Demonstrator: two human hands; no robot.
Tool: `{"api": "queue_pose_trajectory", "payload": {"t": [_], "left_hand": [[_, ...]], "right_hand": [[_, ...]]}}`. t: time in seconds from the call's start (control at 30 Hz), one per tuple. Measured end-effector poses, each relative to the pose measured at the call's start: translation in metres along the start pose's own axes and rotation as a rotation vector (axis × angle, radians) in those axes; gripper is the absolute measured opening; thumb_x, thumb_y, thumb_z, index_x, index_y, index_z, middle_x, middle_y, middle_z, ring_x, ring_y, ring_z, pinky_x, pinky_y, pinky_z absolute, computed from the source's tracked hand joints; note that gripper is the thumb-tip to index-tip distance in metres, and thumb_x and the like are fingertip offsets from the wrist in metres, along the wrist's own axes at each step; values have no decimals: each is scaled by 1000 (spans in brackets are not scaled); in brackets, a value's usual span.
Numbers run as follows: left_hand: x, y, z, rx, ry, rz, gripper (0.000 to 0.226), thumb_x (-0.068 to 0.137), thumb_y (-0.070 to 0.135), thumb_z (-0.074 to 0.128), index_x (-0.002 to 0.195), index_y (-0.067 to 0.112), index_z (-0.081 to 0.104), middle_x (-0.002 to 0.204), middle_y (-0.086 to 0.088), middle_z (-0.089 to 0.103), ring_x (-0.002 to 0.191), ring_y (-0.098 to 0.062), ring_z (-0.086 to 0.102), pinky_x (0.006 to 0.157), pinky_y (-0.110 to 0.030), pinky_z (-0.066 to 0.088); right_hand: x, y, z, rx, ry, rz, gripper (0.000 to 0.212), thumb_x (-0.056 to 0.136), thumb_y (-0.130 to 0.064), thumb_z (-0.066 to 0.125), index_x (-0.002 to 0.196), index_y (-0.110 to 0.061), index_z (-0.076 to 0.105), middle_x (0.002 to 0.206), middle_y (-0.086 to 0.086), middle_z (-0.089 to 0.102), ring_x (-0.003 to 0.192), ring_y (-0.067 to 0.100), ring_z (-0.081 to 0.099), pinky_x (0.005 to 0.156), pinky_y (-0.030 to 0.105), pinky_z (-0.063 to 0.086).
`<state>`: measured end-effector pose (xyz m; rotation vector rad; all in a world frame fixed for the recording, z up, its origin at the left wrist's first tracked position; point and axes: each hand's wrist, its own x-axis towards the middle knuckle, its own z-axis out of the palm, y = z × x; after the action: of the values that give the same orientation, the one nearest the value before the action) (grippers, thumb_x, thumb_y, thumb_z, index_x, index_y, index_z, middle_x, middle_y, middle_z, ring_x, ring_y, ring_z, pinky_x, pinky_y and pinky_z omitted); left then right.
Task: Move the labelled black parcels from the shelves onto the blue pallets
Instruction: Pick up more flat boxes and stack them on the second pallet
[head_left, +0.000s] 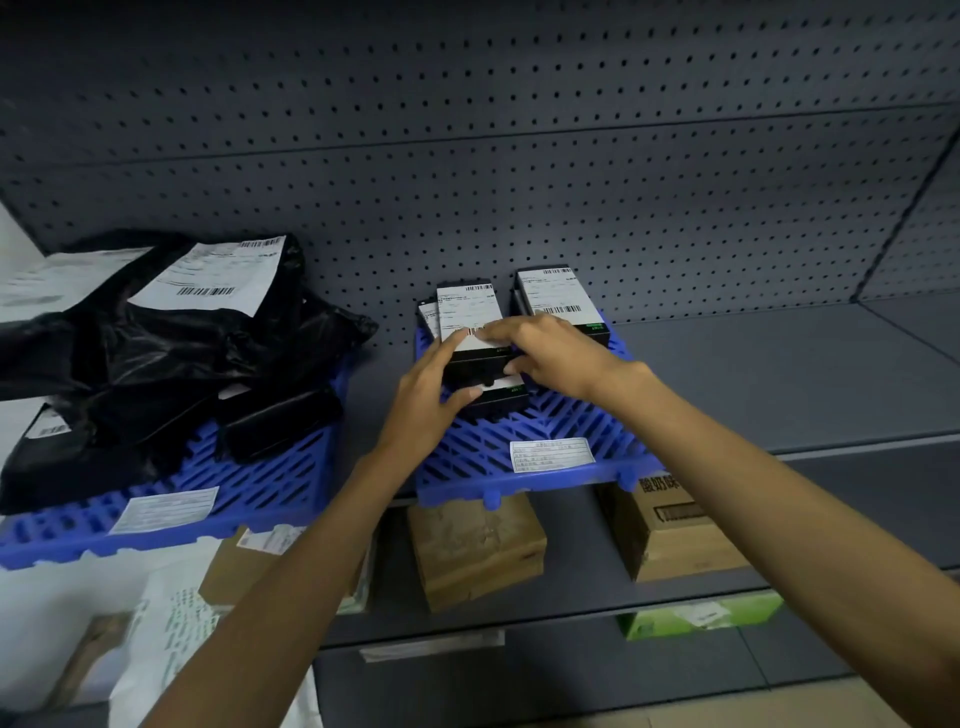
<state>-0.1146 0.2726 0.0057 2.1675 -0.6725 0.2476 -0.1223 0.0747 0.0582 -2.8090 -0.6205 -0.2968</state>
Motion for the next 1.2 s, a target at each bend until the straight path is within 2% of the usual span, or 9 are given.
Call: {"api": "queue_pose_trajectory", "payload": {"t": [0.13, 0.23, 0.37, 0.47, 0.63, 0.73, 0.87, 1.07, 1.2], "left_hand": [[4, -3, 4, 9, 87, -53, 66, 89, 14, 68, 147, 26, 39, 135, -6, 58, 116, -27, 59, 100, -36, 49], [6, -4, 3, -24, 103, -74, 64, 90, 8, 66, 146, 28, 42, 133, -1, 60, 112, -14, 61, 99, -26, 49], [-2, -8, -1, -79, 62, -53, 65, 91, 2, 63, 146, 30, 43, 142, 4, 52, 114, 4, 53, 95, -2, 39], [-10, -9, -3, -118, 25, 3, 66, 91, 2, 63, 146, 30, 42, 142, 7, 50, 119, 8, 50, 104, -12, 41], [-16, -9, 1, -105, -67, 31, 86, 79, 10, 77, 150, 28, 32, 152, 3, 39, 137, -11, 40, 114, -38, 38], [-16, -9, 8, 10, 16, 26, 90, 76, 15, 80, 150, 31, 31, 157, 4, 27, 140, -8, 30, 115, -31, 32], [-5, -7, 20, 77, 58, 19, 90, 77, 14, 79, 149, 30, 29, 162, 7, 12, 141, -2, 20, 108, -20, 24], [14, -6, 28, 29, 29, 20, 85, 78, 8, 77, 148, 26, 33, 162, 2, 15, 147, -15, 22, 111, -26, 26], [14, -8, 31, 34, 26, 31, 85, 81, 9, 76, 149, 32, 31, 162, 5, 13, 148, -15, 21, 113, -33, 30]], "right_hand": [[6, -11, 3, 52, -73, 18, 76, 80, 21, 54, 146, -14, 41, 153, 6, 40, 127, 28, 53, 99, 36, 50], [5, -17, 0, 125, -65, 77, 80, 77, 24, 50, 147, -14, 42, 151, 6, 43, 114, 24, 63, 93, 34, 54], [-9, -26, -6, 174, -13, 111, 78, 77, 24, 47, 144, -14, 47, 145, 6, 52, 95, 18, 71, 90, 26, 53], [-21, -30, -9, 165, -1, 129, 78, 77, 25, 46, 143, -16, 49, 143, 4, 54, 86, 14, 72, 90, 33, 55], [-26, -27, -6, 116, 12, 117, 78, 77, 23, 52, 142, -21, 50, 141, 0, 56, 97, 16, 70, 89, 34, 56], [-21, -20, -3, -101, 58, 63, 69, 81, 8, 65, 140, -25, 51, 134, -3, 62, 117, 21, 62, 106, 37, 43], [-5, -9, -8, -300, 11, 51, 67, 84, -4, 68, 143, -29, 47, 130, -1, 65, 125, 23, 55, 120, 40, 19], [9, 13, -37, -50, -135, 96, 40, 95, -16, 59, 133, -28, 60, 123, 2, 66, 120, 22, 52, 94, 26, 35], [-1, 31, -41, 148, -97, 155, 36, 102, -24, 50, 137, -22, 54, 136, 5, 59, 128, 22, 50, 109, 36, 37]]}}
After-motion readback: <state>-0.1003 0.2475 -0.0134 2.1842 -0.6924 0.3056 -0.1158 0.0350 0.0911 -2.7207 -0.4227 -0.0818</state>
